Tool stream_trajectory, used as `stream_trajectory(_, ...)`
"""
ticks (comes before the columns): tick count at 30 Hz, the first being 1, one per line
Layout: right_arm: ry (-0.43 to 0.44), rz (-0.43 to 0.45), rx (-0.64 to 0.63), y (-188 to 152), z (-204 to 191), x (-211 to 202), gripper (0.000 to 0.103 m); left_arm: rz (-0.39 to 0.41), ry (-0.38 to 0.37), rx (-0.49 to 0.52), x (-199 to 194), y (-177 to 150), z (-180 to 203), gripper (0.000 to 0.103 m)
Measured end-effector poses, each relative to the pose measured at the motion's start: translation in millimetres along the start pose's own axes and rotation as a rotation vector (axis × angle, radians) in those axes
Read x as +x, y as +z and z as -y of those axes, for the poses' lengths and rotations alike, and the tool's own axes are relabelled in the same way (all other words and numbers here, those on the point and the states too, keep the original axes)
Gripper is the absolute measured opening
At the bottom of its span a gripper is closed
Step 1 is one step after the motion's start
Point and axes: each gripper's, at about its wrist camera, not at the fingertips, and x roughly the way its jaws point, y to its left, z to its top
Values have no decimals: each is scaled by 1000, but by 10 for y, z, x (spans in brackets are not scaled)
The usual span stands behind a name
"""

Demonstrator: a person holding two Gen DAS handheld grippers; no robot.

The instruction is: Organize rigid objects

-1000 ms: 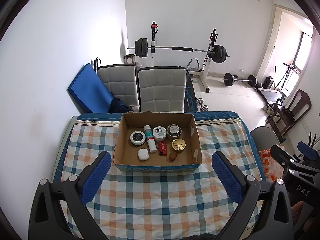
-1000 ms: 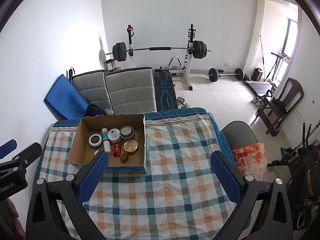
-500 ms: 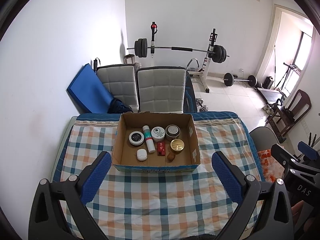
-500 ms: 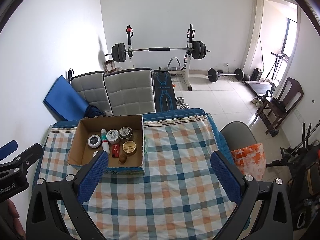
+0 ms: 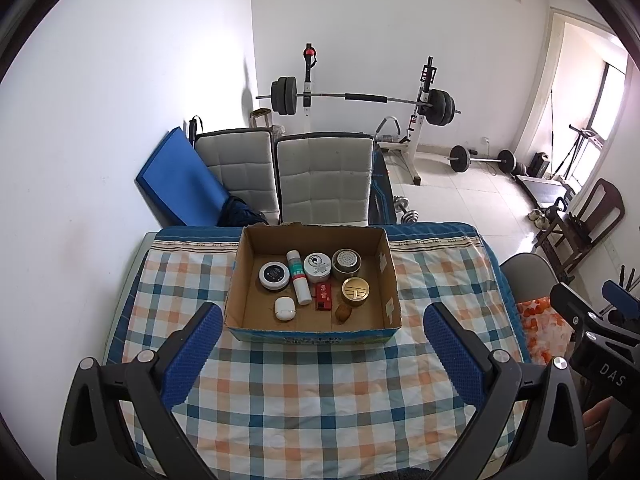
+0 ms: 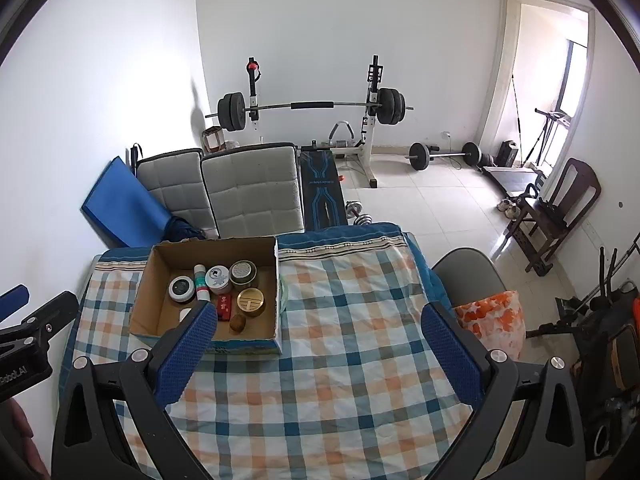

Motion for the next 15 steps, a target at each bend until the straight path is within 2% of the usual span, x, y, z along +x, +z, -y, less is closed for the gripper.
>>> stream_trajectory(15,0,-1,3,-34,57,33,103,16,7,24,-31,18,102,103)
